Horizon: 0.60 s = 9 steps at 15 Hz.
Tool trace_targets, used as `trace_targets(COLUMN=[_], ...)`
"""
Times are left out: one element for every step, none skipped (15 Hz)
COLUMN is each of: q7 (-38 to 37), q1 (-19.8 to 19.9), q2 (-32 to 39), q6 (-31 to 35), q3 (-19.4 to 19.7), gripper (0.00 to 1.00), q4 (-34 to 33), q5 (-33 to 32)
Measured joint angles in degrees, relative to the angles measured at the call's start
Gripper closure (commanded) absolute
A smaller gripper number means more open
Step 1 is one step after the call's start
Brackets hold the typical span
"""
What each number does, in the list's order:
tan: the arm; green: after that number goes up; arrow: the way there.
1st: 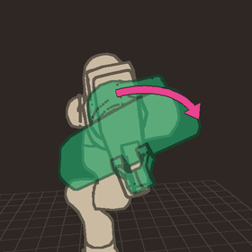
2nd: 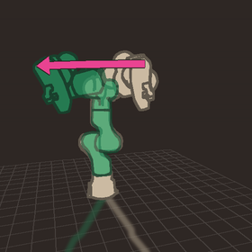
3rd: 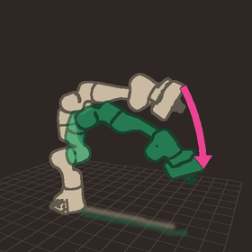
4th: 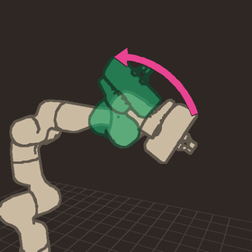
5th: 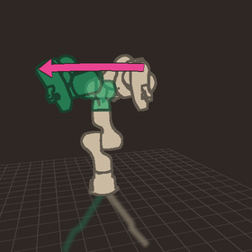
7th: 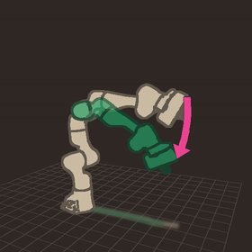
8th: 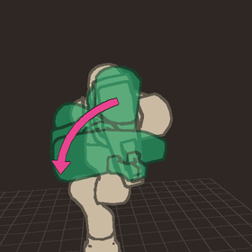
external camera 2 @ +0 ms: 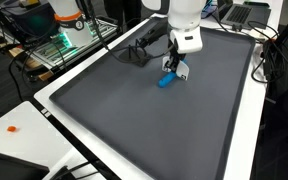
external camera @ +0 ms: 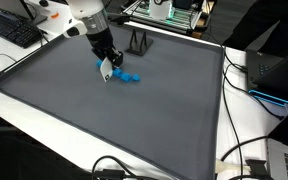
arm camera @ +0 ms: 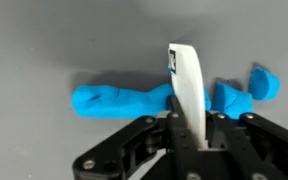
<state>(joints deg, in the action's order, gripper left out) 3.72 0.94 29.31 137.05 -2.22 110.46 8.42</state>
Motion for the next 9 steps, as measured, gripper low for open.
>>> trace_targets(q7=[0.0, -0.1, -0.2, -0.4, -0.6, -1.0, -1.4, -1.7, -2.1], q1=[0.3, 0.5, 0.5, 0.5, 0.5, 0.5, 0.5, 0.5, 0.5], q2=[0.0, 0.0, 0.0, 0.0, 0.0, 0.0, 0.0, 0.0, 0.0], q6=[-0.1, -0.2, -0.4, -0.6, -0.9, -1.2, -1.4, -1.7, -2.1], q3=[-0.2, -0.3, -0.3, -0.3, -0.4, -0.4, -0.4, -0.4, -0.4], gripper=[0.98, 0.98, 0.98, 0.98, 0.98, 0.98, 0.98, 0.98, 0.98], q4=[0.0, 0.0, 0.0, 0.0, -0.1, -0.1, -0.2, -0.2, -0.3], q5=[0.6, 1.1, 1.5, 1.7, 2.0, 2.1, 2.2, 2.2, 2.2])
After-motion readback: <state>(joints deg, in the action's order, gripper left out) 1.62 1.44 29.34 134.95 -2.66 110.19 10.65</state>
